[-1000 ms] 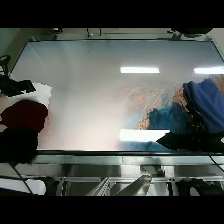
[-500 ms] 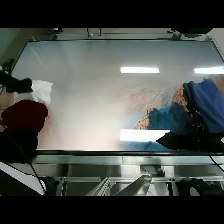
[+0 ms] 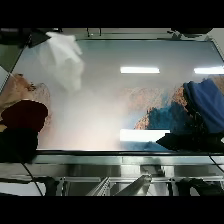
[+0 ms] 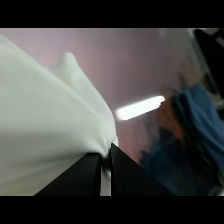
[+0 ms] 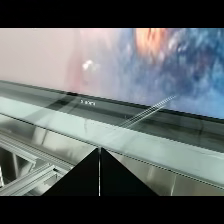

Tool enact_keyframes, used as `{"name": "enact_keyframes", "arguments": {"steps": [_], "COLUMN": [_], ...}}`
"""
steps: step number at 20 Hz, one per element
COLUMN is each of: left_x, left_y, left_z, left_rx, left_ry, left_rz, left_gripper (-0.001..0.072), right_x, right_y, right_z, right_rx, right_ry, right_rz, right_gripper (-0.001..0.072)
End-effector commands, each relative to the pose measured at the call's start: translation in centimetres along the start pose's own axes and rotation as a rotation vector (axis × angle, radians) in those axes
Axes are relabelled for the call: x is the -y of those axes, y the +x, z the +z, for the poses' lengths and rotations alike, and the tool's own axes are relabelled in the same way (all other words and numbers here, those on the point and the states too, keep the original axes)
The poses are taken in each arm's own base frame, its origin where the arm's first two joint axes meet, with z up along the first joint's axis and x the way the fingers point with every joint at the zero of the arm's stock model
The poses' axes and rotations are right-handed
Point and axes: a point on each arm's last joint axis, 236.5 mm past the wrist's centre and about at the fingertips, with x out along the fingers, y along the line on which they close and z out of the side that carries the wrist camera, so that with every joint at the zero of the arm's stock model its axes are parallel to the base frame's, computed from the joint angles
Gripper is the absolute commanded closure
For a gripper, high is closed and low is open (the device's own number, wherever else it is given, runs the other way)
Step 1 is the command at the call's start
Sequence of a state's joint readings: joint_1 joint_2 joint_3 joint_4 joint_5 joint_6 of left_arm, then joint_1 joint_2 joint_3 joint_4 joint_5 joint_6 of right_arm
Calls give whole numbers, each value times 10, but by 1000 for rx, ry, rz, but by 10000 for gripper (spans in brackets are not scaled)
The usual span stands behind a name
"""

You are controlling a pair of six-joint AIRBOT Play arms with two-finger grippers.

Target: Fold the shirts.

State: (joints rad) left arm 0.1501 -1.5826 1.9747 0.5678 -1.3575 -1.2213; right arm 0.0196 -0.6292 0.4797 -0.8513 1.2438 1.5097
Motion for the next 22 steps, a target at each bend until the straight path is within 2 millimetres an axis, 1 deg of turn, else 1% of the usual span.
{"name": "enact_keyframes", "arguments": {"steps": [1,2,3,6,8,9,10,11,12,13,14,15,16,17,18,19,20,21,22], "left_x": [103,108,108,99,89,85,83,83,87,89,89,88,84,76,61,44,25,9,-3], "left_y": [18,32,48,97,125,136,144,146,141,133,122,107,94,79,66,57,50,43,37], "left_z": [-28,-44,-57,-98,-127,-142,-156,-168,-174,-172,-165,-153,-145,-141,-142,-148,-158,-175,-195], "left_rx": [-70,-111,-142,-222,-292,-334,-378,-431,-482,-515,-529,-527,-528,-543,-568,-591,-612,-647,-683], "left_ry": [128,138,133,64,19,0,-12,-17,-7,3,3,7,-8,-46,-96,-131,-158,-191,-229], "left_rz": [-135,-124,-116,-121,-128,-133,-142,-159,-183,-199,-203,-198,-186,-165,-118,-55,5,59,99], "left_gripper": [698,698,698,699,699,698,699,696,591,420,419,419,419,419,419,419,419,419,419], "right_x": [0,0,0,0,0,0,0,0,0,0,0,0,0,0,0,1,1,2,4], "right_y": [0,0,0,0,0,0,0,0,0,0,0,0,0,0,0,0,-1,0,1], "right_z": [-3,-3,-3,-3,-3,-3,-3,-4,-3,-3,-3,-3,0,4,9,14,18,23,27], "right_rx": [-12,-12,-12,-12,-12,-12,-12,-15,-15,-15,-15,-12,-2,16,36,57,77,93,104], "right_ry": [1,1,1,1,1,1,1,1,1,1,-8,-22,-22,-22,-32,-66,-95,-115,-120], "right_rz": [0,0,0,0,0,0,0,0,0,0,1,1,0,-1,-3,-5,-8,-11,-17], "right_gripper": [687,687,687,687,687,687,686,680,673,532,303,227,228,228,227,227,226,224,151]}}
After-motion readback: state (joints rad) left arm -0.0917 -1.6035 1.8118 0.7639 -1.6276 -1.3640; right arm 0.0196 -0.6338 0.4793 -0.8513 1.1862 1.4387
